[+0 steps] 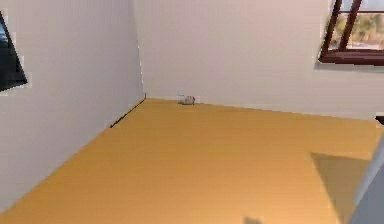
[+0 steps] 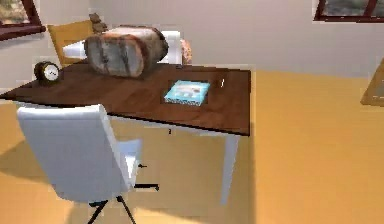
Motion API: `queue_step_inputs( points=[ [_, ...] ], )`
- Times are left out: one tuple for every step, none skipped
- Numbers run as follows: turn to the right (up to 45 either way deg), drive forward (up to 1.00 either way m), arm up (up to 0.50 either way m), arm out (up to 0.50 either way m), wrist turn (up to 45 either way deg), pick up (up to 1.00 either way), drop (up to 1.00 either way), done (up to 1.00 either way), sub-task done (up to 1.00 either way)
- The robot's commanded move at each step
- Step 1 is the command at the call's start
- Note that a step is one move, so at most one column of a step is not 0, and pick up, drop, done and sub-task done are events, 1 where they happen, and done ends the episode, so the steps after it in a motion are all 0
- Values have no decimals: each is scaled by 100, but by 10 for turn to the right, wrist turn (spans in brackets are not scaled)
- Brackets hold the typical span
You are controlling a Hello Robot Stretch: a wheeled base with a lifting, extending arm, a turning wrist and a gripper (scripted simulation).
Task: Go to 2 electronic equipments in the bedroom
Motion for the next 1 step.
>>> queue_step_inputs(
  points=[
    [0, 40, 0, 0, 0, 0, 0, 0, 0]
  ],
)
